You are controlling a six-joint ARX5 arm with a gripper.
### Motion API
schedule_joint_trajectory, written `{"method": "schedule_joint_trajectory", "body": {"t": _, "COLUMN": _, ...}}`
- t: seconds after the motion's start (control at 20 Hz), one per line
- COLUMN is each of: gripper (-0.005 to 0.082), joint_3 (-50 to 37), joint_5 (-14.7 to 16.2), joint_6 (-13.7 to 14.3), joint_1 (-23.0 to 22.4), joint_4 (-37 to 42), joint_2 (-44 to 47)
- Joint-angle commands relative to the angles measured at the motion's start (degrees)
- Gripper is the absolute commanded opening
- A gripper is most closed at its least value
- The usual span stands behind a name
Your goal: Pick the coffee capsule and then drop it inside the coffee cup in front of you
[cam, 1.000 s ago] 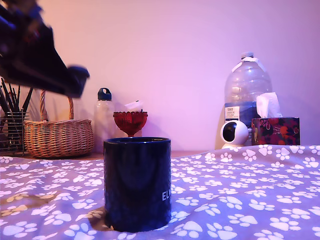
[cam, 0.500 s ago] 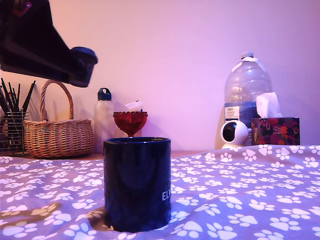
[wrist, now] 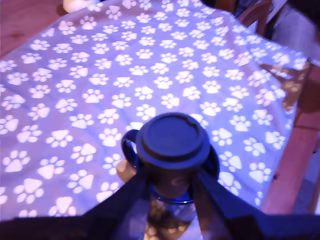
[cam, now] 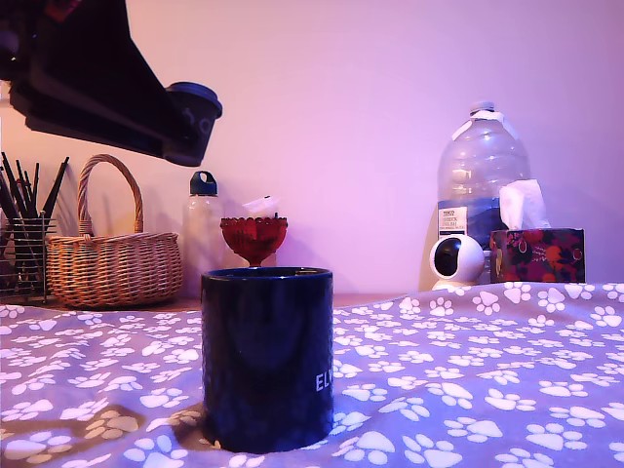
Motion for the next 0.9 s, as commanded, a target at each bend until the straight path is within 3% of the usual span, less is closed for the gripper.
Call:
{"method": "schedule_joint_trajectory", "body": {"t": 0.0, "gripper": 0.0075, "joint_3": -1.46, "joint_5": -0.79, "joint_6": -0.24, "joint_1": -1.18, "joint_4": 0.24, "joint_2": 0.85}}
{"method": "schedule_joint_trajectory", "body": {"t": 0.25, "gripper": 0.0075, "joint_3": -0.74, "joint_5": -4.90, "joint_6": -0.17, "joint_1": -5.75, "joint_4": -0.68, "joint_2": 7.52}}
{"method": "schedule_joint_trajectory", "body": {"t": 0.5, "gripper": 0.0075, "joint_3": 5.77, "joint_5": -7.45, "joint_6": -0.13, "joint_1": -7.67, "joint_4": -6.19, "joint_2": 12.85}}
{"method": "schedule_joint_trajectory", "body": {"t": 0.85, "gripper": 0.0075, "joint_3": 18.18, "joint_5": -8.33, "joint_6": 1.03, "joint_1": -7.67, "joint_4": -17.99, "joint_2": 21.42}}
